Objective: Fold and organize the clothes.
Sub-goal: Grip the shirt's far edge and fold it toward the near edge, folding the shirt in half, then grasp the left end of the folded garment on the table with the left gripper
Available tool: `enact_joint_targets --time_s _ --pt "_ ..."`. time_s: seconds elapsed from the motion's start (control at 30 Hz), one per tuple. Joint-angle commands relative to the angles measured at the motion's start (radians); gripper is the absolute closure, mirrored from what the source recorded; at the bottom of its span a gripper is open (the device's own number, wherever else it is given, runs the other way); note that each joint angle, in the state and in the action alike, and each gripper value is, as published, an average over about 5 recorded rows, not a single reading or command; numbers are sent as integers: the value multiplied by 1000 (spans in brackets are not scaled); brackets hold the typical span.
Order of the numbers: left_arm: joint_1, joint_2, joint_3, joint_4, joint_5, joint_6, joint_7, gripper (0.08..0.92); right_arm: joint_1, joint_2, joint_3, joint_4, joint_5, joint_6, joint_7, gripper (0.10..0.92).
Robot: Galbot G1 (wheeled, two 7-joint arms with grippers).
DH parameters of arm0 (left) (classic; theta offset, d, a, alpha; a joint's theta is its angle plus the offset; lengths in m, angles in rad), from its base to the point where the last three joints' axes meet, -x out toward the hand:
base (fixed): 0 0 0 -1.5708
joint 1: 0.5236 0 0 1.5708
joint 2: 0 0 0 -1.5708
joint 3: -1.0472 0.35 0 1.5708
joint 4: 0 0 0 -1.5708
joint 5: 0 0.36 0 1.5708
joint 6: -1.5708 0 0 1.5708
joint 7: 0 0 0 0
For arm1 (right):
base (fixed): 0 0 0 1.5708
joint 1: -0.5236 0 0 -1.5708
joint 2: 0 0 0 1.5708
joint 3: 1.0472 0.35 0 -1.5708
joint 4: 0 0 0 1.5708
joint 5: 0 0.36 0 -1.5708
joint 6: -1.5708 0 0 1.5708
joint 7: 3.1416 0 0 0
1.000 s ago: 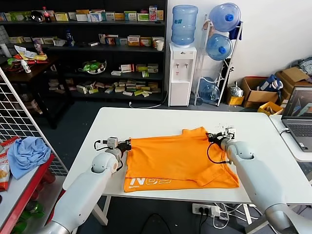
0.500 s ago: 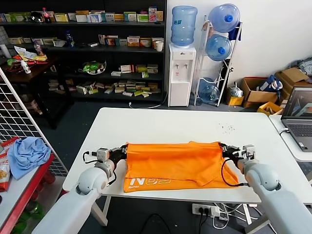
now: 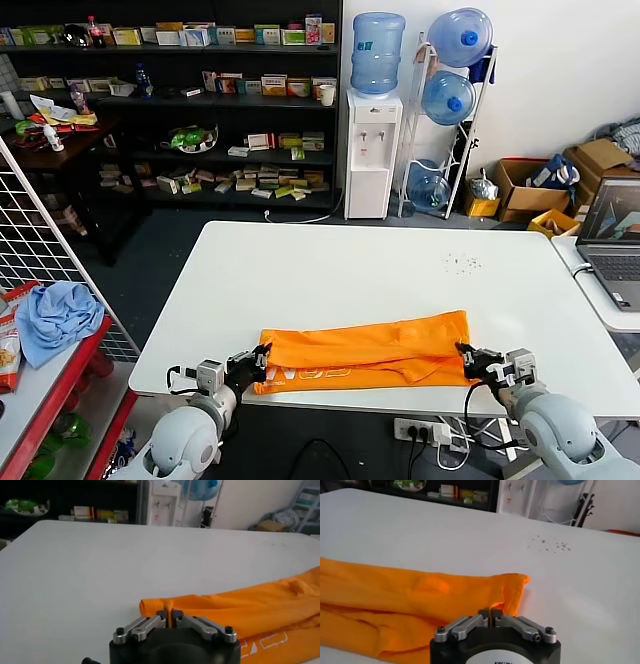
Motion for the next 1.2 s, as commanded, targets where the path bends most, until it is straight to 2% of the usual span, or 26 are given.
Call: enact_joint_targets --time_s 0.03,0.57,0.67,0.8,1.2 --pt "78 -17 -33 -34 30 -19 4 726 -69 -20 18 66 2 -28 23 721" --pt "21 -77 -39 117 -61 25 -1 267 -44 -32 4 79 39 -29 24 260" --pt "11 -77 -38 127 -63 25 -1 219 -41 -34 5 82 47 -30 26 213" --pt "5 -72 -34 123 -63 25 2 294 -36 -35 4 83 49 -32 26 203" --pt "18 -70 -25 96 -54 27 24 641 -20 -35 -1 78 65 -41 30 203"
